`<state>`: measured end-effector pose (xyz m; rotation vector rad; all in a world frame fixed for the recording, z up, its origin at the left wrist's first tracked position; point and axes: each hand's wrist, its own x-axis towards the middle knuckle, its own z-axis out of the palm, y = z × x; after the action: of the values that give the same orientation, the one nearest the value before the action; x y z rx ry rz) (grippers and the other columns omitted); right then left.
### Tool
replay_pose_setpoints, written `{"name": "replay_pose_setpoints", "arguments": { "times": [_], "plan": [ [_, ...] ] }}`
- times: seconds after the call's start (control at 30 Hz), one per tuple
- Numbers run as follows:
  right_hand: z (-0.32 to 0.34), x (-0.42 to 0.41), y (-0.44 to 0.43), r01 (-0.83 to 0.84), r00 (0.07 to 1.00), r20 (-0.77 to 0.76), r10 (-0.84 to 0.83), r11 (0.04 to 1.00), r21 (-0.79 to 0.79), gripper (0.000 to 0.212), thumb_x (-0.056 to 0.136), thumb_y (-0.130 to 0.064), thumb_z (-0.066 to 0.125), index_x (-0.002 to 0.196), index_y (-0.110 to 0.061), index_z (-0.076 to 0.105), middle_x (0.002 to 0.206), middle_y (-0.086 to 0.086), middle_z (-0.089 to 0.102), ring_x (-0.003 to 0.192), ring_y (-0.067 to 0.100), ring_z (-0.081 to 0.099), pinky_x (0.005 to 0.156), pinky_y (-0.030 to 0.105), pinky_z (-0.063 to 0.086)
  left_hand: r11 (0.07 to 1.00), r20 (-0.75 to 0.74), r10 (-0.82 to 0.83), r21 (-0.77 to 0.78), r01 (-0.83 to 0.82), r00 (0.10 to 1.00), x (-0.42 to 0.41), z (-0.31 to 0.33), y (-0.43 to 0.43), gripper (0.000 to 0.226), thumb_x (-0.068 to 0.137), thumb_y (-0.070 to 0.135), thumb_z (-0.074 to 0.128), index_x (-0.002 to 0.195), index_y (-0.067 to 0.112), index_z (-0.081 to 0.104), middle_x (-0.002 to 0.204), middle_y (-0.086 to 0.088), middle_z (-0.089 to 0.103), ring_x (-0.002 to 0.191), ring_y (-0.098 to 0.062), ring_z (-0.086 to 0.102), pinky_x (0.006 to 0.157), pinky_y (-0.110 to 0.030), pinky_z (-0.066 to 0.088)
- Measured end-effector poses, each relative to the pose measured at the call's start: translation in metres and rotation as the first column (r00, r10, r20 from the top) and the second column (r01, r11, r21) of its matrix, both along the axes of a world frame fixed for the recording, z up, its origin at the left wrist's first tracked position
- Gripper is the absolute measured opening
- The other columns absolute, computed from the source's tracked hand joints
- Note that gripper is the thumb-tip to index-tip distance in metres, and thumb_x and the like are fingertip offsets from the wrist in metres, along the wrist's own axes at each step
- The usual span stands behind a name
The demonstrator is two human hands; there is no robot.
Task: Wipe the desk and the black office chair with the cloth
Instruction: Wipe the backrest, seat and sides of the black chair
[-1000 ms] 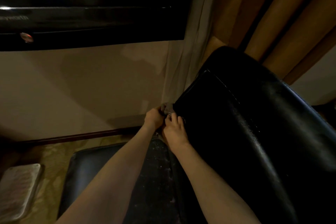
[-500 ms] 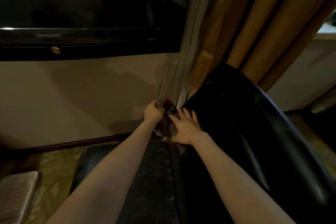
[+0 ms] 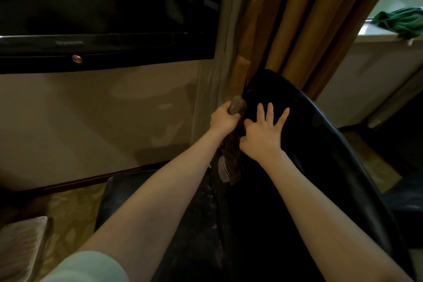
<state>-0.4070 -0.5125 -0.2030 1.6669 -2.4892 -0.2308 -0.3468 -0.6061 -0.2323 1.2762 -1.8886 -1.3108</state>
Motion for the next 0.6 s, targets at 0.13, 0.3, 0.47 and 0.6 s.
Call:
{"name": "replay_pose_setpoints", "arguments": {
  "times": [0.13, 0.3, 0.47, 0.6],
  "plan": [
    [-0.013, -0.017, 0.011, 0.064, 0.998, 0.031, -0.063, 0.997, -0.041, 0.06, 0.084, -0.029, 0.055, 0.134, -0.007, 0.03, 0.153, 0.026, 0.012, 0.144, 0.037, 0.002, 0.112, 0.057, -0.01, 0.998, 0.052, -0.062, -0.024, 0.064, 0.997, -0.012, -0.015, 0.012, 0.04, 0.091, 0.014, 0.054, 0.131, 0.015, 0.05, 0.123, -0.011, 0.059, 0.113, -0.028, 0.054, 0.088, -0.027, 0.042],
    [-0.02, -0.026, 0.008, 0.021, 0.998, -0.067, -0.018, 0.998, 0.056, 0.067, 0.084, -0.04, 0.052, 0.138, -0.009, 0.026, 0.153, 0.03, 0.005, 0.144, 0.04, -0.002, 0.109, 0.058, -0.015, 0.988, 0.069, -0.058, -0.139, 0.067, 0.996, -0.026, -0.044, 0.016, 0.036, 0.092, 0.019, 0.048, 0.127, 0.018, 0.053, 0.124, -0.016, 0.056, 0.116, -0.037, 0.048, 0.099, -0.047, 0.04],
    [-0.023, -0.031, 0.003, -0.009, 0.99, -0.137, 0.028, 0.991, 0.136, 0.079, 0.087, -0.048, 0.047, 0.148, -0.009, 0.014, 0.151, 0.034, -0.003, 0.142, 0.044, -0.007, 0.109, 0.059, -0.015, 0.986, 0.18, -0.064, -0.141, 0.09, 0.982, -0.024, -0.063, 0.011, 0.028, 0.095, 0.021, 0.04, 0.118, 0.014, 0.053, 0.124, -0.021, 0.053, 0.115, -0.042, 0.044, 0.098, -0.051, 0.038],
    [-0.026, -0.037, -0.001, -0.057, 0.991, -0.114, 0.073, 0.99, 0.131, 0.082, 0.088, -0.049, 0.046, 0.15, -0.01, 0.009, 0.151, 0.035, -0.005, 0.142, 0.044, -0.009, 0.111, 0.054, -0.014, 0.992, 0.308, -0.061, -0.088, 0.093, 0.949, -0.016, -0.083, 0.011, 0.038, 0.095, 0.019, 0.044, 0.133, 0.015, 0.044, 0.132, -0.025, 0.045, 0.118, -0.049, 0.041, 0.099, -0.048, 0.039]
  ]
}}
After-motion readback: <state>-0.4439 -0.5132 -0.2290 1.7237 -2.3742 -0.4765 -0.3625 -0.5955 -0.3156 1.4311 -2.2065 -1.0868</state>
